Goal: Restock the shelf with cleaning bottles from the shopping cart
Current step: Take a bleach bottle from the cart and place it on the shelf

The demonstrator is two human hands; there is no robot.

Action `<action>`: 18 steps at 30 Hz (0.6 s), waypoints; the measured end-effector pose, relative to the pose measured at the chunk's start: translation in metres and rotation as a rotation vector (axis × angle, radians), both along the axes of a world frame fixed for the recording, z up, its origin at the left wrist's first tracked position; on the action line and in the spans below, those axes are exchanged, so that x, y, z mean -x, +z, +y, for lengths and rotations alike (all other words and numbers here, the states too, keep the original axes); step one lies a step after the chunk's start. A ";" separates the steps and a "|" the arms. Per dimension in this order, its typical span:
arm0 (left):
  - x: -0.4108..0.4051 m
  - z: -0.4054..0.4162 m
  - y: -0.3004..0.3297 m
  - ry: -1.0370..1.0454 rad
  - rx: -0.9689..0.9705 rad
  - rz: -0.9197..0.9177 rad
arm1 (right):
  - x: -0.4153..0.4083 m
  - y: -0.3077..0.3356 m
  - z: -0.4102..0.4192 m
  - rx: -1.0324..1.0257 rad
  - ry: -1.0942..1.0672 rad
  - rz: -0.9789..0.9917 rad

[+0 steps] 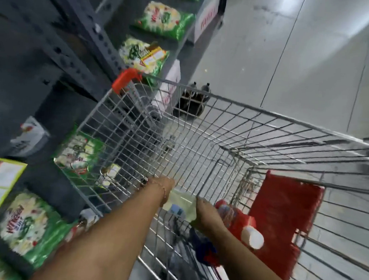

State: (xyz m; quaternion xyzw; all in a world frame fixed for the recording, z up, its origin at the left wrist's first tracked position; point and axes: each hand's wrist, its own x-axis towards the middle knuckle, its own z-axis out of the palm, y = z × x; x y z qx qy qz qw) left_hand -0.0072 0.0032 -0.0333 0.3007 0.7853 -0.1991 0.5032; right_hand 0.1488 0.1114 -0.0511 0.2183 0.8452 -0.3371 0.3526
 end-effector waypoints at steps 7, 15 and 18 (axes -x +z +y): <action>0.012 -0.003 0.003 0.042 0.050 -0.128 | 0.000 -0.015 -0.011 -0.004 -0.038 0.011; 0.072 0.003 0.116 0.326 0.017 -0.312 | 0.032 0.048 0.021 0.452 -0.242 -0.184; 0.097 0.003 0.199 0.279 -0.022 -0.248 | 0.045 0.110 0.026 0.660 -0.299 -0.157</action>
